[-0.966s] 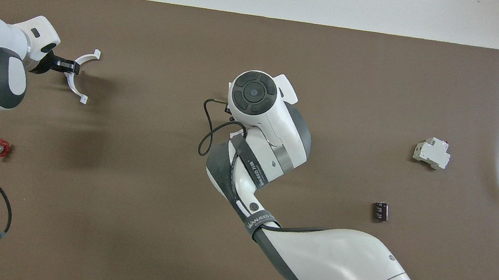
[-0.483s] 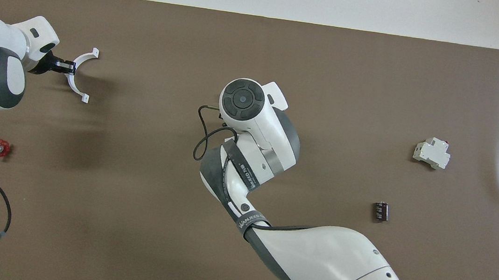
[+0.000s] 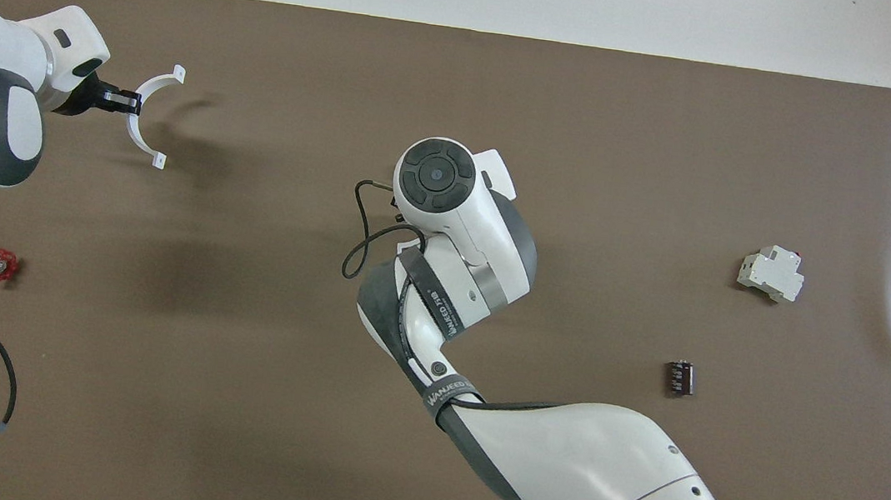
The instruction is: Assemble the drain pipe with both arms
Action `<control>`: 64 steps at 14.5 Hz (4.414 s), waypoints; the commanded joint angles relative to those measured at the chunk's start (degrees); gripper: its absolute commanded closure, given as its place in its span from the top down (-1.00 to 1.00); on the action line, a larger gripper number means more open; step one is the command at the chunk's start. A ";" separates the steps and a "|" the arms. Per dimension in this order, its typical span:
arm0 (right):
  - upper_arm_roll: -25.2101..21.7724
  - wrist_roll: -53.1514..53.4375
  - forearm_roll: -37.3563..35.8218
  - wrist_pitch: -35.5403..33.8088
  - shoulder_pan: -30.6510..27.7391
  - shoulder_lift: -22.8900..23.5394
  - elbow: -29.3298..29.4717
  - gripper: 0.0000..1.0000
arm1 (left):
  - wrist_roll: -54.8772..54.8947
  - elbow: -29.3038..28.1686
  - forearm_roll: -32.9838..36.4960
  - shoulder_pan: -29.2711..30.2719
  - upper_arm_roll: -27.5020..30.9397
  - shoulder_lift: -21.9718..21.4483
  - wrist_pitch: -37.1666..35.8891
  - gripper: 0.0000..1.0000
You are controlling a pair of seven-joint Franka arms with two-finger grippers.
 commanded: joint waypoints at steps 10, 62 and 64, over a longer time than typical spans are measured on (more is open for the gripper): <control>0.35 -3.73 1.13 0.19 -2.11 0.51 1.41 0.66 | -21.52 -0.24 10.83 -18.28 3.04 -0.29 -1.31 -1.00; 0.88 -51.65 -0.01 -30.32 -33.41 -44.32 -17.31 0.93 | -40.44 -5.16 11.19 -33.06 2.77 2.08 3.44 -1.00; 0.97 -51.65 0.08 -30.32 -33.24 -44.32 -17.22 0.93 | -40.09 -4.98 11.19 -32.79 2.77 2.17 3.44 -0.91</control>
